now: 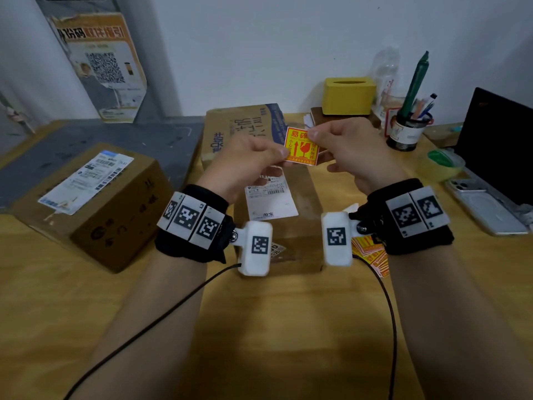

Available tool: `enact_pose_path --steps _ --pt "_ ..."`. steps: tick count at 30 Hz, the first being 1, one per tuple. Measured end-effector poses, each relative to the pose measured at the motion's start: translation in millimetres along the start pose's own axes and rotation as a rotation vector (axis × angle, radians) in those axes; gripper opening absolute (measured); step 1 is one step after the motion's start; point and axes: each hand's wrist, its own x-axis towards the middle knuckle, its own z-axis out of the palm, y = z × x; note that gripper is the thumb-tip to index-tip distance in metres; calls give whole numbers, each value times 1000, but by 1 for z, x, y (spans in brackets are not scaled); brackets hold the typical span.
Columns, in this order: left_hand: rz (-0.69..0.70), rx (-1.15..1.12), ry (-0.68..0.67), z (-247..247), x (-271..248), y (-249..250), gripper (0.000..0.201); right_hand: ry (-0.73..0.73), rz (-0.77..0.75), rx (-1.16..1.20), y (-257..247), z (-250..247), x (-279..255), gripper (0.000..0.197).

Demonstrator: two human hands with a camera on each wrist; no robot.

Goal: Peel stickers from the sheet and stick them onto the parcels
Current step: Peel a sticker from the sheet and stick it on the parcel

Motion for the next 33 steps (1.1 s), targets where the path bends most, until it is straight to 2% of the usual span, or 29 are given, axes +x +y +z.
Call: enact_pose_path --steps 13,27,30,31,33 --pt "29 -55 -11 0 -10 2 12 22 -3 67 -3 -6 -7 12" --pt "41 -116 -16 -4 -13 2 11 7 -6 76 -10 -4 -13 15" --pt "48 -123 -17 -3 -12 1 11 15 6 73 -10 -2 -14 8" --pt "52 -127 -16 -3 -12 1 11 16 6 71 -10 -2 -15 11" --pt "64 -133 -8 -3 -13 1 13 13 -7 65 -9 -2 -13 27"
